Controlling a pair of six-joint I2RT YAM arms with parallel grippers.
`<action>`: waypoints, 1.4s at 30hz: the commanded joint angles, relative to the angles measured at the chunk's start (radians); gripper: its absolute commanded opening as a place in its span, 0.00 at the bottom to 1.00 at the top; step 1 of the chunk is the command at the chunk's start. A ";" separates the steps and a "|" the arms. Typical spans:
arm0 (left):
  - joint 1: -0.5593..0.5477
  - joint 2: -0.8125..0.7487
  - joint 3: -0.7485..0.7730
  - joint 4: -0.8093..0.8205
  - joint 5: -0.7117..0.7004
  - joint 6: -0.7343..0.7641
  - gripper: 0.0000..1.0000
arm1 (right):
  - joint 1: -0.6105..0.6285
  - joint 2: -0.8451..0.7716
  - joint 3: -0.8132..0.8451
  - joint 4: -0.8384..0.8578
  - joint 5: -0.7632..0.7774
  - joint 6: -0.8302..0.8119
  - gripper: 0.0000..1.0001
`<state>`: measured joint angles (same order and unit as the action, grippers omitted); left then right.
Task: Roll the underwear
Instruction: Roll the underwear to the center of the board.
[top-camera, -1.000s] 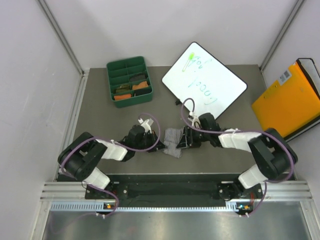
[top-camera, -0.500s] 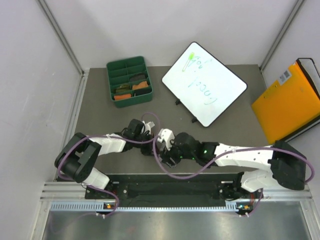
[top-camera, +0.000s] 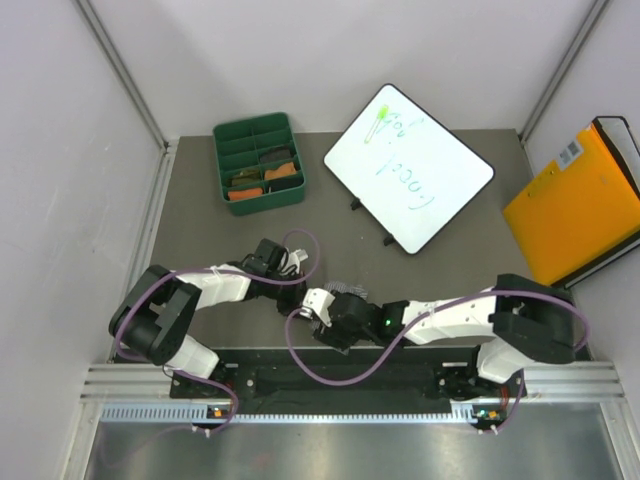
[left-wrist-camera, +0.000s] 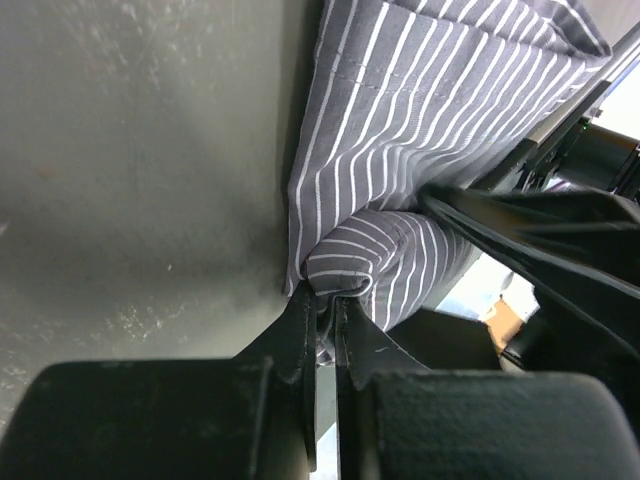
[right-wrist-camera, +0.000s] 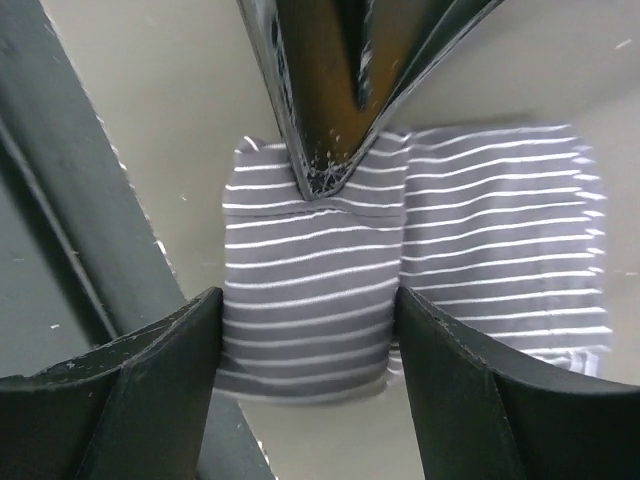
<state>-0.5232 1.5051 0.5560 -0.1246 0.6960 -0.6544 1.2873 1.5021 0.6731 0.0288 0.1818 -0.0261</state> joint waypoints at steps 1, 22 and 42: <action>0.006 -0.002 0.009 -0.069 0.008 0.027 0.00 | 0.012 0.073 0.011 0.040 -0.005 0.011 0.68; 0.101 -0.431 -0.137 0.147 -0.110 0.053 0.51 | -0.445 0.187 0.084 0.017 -0.962 0.233 0.00; -0.084 -0.281 -0.344 0.799 -0.159 -0.017 0.51 | -0.648 0.556 0.281 -0.052 -1.429 0.328 0.00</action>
<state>-0.5697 1.1713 0.2203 0.4942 0.5629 -0.6632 0.6579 2.0144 0.9268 -0.0151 -1.1763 0.3038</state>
